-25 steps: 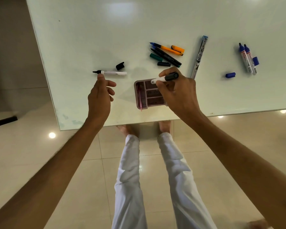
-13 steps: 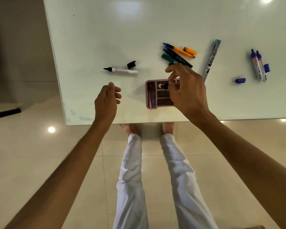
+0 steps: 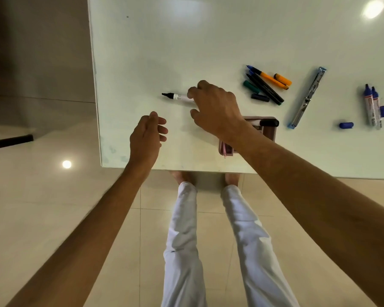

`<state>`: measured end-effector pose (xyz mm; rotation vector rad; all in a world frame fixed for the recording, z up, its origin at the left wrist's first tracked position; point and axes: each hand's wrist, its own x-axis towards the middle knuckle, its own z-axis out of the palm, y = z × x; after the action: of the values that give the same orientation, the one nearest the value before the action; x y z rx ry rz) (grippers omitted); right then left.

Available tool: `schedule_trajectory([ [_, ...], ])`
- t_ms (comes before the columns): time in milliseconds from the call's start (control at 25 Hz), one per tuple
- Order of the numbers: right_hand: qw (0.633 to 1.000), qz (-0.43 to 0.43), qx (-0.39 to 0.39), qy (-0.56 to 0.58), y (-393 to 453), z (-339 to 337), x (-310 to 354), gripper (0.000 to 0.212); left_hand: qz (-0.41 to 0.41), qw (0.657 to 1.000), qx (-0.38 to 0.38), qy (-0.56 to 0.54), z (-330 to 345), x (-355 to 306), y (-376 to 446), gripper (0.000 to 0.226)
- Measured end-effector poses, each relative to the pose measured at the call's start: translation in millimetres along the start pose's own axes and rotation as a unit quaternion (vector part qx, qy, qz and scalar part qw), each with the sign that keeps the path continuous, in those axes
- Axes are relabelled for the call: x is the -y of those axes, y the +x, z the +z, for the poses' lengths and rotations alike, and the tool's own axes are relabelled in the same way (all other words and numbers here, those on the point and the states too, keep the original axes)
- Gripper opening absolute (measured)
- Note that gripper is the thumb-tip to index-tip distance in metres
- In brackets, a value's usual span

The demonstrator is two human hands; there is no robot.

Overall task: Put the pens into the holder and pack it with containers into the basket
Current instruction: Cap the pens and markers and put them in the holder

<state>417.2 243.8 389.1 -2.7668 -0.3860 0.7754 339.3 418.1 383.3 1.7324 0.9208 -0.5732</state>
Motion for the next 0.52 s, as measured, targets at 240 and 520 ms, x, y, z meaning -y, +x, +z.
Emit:
schedule_trajectory([
  [240, 0.995, 0.002, 0.022, -0.099, 29.6, 32.0, 8.5, 0.021, -0.009, 1.0, 0.023, -0.015, -7.2, 2.7, 11.7, 0.039],
  [520, 0.997, -0.009, -0.072, 0.012, 6.4, 20.0, 4.1, 0.018, -0.018, 0.999, 0.038, -0.01, -8.3, 4.6, 13.9, 0.041],
])
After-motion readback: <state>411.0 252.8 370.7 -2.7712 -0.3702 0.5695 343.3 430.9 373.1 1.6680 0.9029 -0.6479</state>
